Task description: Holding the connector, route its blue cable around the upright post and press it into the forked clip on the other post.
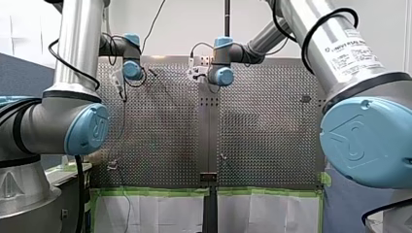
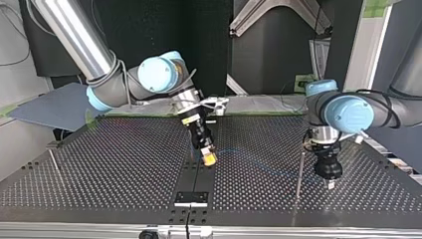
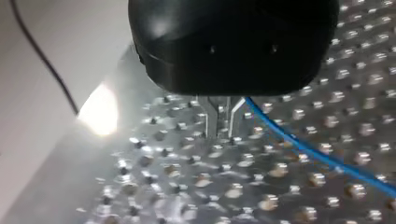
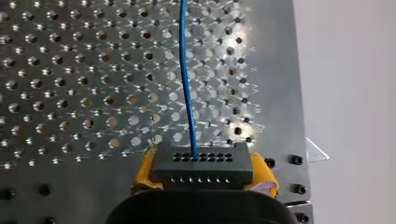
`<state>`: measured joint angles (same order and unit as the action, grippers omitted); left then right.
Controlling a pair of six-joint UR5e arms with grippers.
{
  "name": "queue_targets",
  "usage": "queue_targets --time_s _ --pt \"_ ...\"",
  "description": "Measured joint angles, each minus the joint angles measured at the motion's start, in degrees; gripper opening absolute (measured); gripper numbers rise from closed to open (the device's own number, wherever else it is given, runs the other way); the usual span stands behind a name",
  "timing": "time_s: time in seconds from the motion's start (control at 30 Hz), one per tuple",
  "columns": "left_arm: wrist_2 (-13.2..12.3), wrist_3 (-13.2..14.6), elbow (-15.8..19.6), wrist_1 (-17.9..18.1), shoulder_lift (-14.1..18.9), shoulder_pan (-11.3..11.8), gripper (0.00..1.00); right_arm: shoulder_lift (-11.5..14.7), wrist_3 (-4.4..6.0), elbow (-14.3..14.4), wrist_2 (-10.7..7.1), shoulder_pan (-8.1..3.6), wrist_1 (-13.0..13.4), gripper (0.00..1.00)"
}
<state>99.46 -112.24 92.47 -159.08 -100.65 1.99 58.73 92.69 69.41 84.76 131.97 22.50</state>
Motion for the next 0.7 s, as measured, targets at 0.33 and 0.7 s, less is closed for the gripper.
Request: queue_targets --time_s 0.33,0.7 --pt "0.0 -0.7 2.2 1.9 -0.2 -0.6 0.14 -1.6 -0.60 0.1 0.30 -0.16 -1.1 0.01" --pt "0.0 -0.2 4.0 1.8 -3.1 -2.5 0.20 -5.1 -1.11 0.1 0.63 0.34 -3.0 0.01"
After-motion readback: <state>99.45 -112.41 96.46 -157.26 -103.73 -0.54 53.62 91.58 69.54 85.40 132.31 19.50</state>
